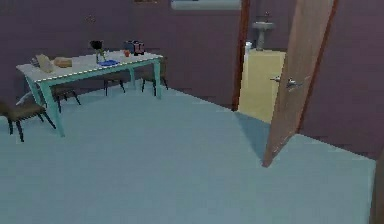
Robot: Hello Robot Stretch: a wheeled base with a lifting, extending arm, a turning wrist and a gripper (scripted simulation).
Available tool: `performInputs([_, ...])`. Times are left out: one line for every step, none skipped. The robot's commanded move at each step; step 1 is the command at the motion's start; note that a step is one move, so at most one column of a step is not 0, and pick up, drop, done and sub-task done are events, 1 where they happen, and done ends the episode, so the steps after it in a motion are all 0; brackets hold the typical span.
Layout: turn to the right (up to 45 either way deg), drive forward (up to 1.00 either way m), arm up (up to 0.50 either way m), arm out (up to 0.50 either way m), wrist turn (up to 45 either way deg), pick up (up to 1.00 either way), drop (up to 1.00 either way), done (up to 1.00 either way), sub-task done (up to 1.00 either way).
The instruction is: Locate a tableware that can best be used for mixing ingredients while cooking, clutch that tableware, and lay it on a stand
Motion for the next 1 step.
performInputs([3.0,0.0,0.0,0.0,0.0,0.0,0.0,0.0,0.0])
